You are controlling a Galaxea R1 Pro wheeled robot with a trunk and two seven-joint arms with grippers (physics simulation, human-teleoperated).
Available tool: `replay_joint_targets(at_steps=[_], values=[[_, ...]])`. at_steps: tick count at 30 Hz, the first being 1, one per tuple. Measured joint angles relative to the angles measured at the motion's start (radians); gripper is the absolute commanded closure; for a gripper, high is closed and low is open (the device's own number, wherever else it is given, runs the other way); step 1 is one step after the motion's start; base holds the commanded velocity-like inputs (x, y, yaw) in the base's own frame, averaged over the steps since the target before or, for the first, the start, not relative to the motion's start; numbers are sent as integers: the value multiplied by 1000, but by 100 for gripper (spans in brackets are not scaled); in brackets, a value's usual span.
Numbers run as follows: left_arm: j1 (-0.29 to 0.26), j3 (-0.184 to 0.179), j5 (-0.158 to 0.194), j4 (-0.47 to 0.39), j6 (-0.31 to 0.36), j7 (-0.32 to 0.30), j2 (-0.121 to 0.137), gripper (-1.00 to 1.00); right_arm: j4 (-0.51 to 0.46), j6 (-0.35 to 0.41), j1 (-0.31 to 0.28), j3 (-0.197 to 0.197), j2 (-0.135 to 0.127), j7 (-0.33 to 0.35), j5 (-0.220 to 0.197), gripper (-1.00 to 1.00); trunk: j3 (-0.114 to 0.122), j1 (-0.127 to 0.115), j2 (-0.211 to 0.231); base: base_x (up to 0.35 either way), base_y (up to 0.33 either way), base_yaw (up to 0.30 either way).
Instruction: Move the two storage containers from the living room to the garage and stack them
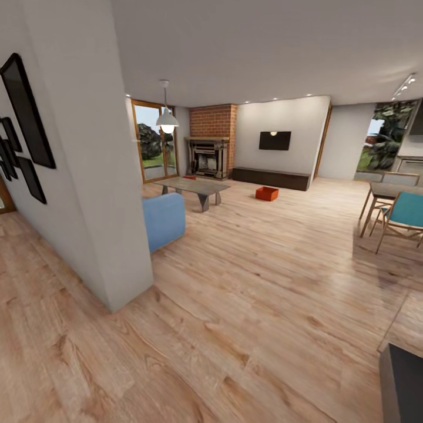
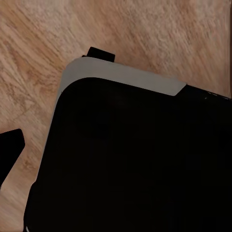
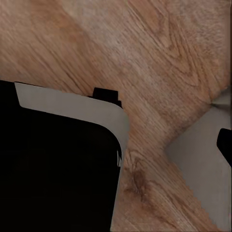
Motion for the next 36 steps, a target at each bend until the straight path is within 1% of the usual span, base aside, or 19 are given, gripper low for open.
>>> replay_joint_targets(at_steps=[4, 8, 16, 23, 36], values=[[0, 0, 0, 0, 0, 0, 0, -100, 0, 0, 0, -2, -1, 0, -2, -100, 0, 0, 0, 322, 0, 0], [0, 0, 0, 0, 1, 0, 0, -100, 0, 0, 0, -8, -1, -1, -14, -100, 0, 0, 0, 322, 0, 0], [0, 0, 0, 0, 7, 0, 0, -100, 0, -1, 0, -8, -2, 0, -11, -100, 0, 0, 0, 322, 0, -2], [0, 0, 0, 0, 7, 0, 1, -100, 0, 0, 0, -4, -2, 0, -2, -100, 0, 0, 0, 322, 10, -200], [0, 0, 1, 0, 7, 0, 1, -100, 0, -2, 0, -1, -2, 0, 1, -100, 0, 0, 0, 322, 71, -245]])
